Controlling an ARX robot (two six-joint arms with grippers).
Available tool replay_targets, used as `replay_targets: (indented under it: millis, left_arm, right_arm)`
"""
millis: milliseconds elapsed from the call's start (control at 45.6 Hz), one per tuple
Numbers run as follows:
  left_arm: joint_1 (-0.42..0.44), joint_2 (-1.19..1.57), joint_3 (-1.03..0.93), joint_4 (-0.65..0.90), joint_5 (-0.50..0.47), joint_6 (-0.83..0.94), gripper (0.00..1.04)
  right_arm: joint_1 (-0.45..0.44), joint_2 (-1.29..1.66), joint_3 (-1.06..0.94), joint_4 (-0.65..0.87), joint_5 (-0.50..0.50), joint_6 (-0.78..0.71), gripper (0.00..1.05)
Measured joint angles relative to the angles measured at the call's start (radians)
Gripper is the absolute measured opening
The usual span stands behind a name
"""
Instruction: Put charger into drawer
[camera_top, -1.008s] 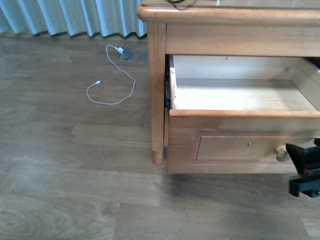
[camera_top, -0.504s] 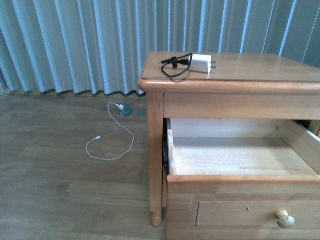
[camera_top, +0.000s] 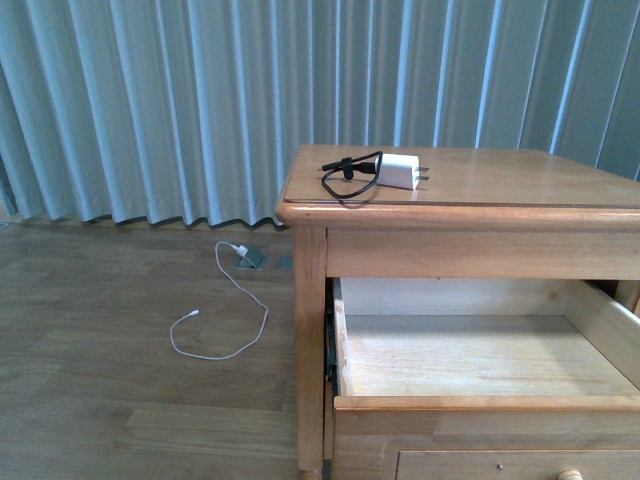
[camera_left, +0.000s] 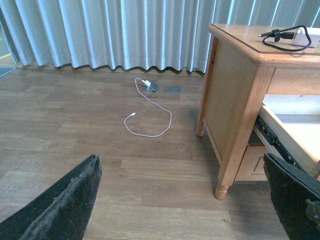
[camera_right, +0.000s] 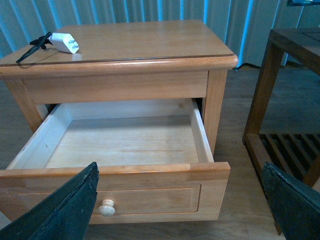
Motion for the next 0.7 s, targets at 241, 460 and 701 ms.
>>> replay_targets:
  millis: [241, 460, 701]
  left_arm:
    - [0.000, 0.000, 0.000, 0.000, 0.000, 0.000, 0.99]
    - [-0.162, 0.412, 0.113, 0.254, -0.589, -0.195, 0.99]
    - [-0.284, 1.109, 0.600, 0.351, -0.358, -0.185, 0.99]
  right_arm:
    - [-0.001, 0.000, 0.000, 0.000, 0.000, 0.003, 0.96]
    - [-0.001, 0.000, 0.000, 0.000, -0.002, 0.004, 0.96]
    - [-0.001, 0.000, 0.000, 0.000, -0.002, 0.005, 0.96]
